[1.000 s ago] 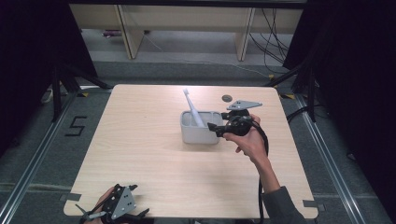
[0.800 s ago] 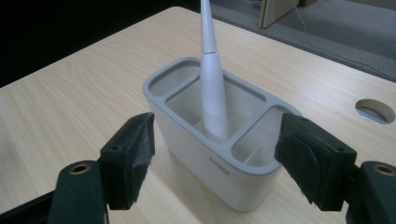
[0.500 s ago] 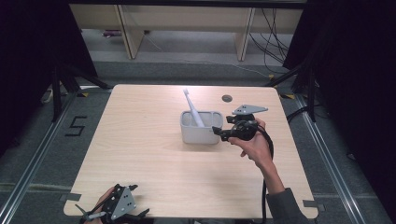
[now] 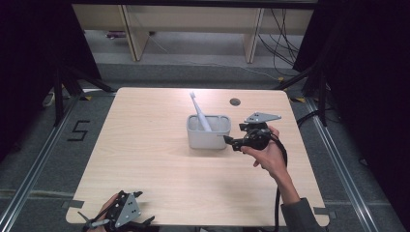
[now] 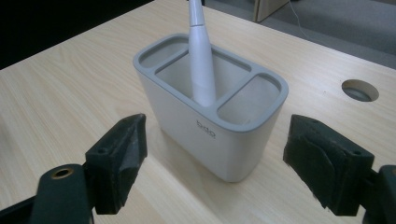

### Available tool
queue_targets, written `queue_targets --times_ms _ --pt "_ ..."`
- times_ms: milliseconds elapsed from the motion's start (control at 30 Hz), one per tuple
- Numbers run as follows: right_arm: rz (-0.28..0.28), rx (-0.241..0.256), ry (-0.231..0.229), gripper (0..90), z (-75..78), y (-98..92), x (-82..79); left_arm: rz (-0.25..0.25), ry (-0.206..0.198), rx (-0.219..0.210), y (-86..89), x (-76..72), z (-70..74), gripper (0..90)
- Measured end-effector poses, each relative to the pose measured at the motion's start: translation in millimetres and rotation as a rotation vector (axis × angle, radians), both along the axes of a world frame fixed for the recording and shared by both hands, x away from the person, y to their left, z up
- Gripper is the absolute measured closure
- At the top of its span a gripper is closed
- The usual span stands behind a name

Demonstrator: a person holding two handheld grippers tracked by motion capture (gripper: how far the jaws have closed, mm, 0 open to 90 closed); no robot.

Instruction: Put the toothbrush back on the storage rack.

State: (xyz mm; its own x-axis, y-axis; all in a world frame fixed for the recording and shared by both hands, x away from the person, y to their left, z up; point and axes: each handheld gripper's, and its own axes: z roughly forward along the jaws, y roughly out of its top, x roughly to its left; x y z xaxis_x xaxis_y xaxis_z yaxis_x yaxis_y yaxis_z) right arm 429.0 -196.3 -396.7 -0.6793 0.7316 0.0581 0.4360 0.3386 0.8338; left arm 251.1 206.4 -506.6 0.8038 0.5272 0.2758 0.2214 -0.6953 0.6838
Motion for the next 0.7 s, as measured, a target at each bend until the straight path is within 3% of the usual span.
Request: queue_targets --times_ms 100,133,167,300,333,400,533,633,667,700 --pt "-0.004 0.005 -0.003 20.8 -3.4 -4.6 -3.4 0.0 0.0 0.005 -0.1 0.1 -0.3 15.0" --pt "-0.014 0.018 0.027 20.8 -3.7 -4.6 -6.0 0.0 0.0 0.004 -0.2 0.0 -0.3 15.0" --pt "-0.002 -0.003 -0.014 20.8 -5.1 -7.6 -4.6 0.0 0.0 0.003 -0.4 0.0 -0.2 15.0" --pt "-0.018 0.017 0.018 20.7 -9.8 -11.6 -10.6 0.001 -0.006 0.015 0.2 0.0 0.4 15.0" --pt "-0.007 -0.01 0.006 20.7 -10.6 -14.2 -10.4 0.001 -0.003 0.008 0.2 0.0 0.3 15.0" --pt "-0.012 0.007 0.025 20.8 -14.8 -13.8 -13.6 0.003 -0.003 0.005 -0.2 -0.3 0.0 15.0" --pt "-0.02 -0.014 0.05 20.7 -19.3 -15.3 -19.1 -0.001 -0.005 0.006 -0.1 -0.2 0.6 15.0" --pt "-0.012 -0.014 0.055 20.6 -24.1 -15.7 -21.0 0.001 -0.005 0.005 0.1 -0.5 0.7 15.0" --pt "-0.01 -0.031 0.033 20.4 -25.8 -16.5 -20.8 0.0 -0.007 0.014 0.4 0.0 0.8 15.0" --pt "-0.018 -0.023 0.052 20.4 -26.9 -15.6 -23.2 0.003 -0.008 0.016 0.3 0.2 0.6 15.0"
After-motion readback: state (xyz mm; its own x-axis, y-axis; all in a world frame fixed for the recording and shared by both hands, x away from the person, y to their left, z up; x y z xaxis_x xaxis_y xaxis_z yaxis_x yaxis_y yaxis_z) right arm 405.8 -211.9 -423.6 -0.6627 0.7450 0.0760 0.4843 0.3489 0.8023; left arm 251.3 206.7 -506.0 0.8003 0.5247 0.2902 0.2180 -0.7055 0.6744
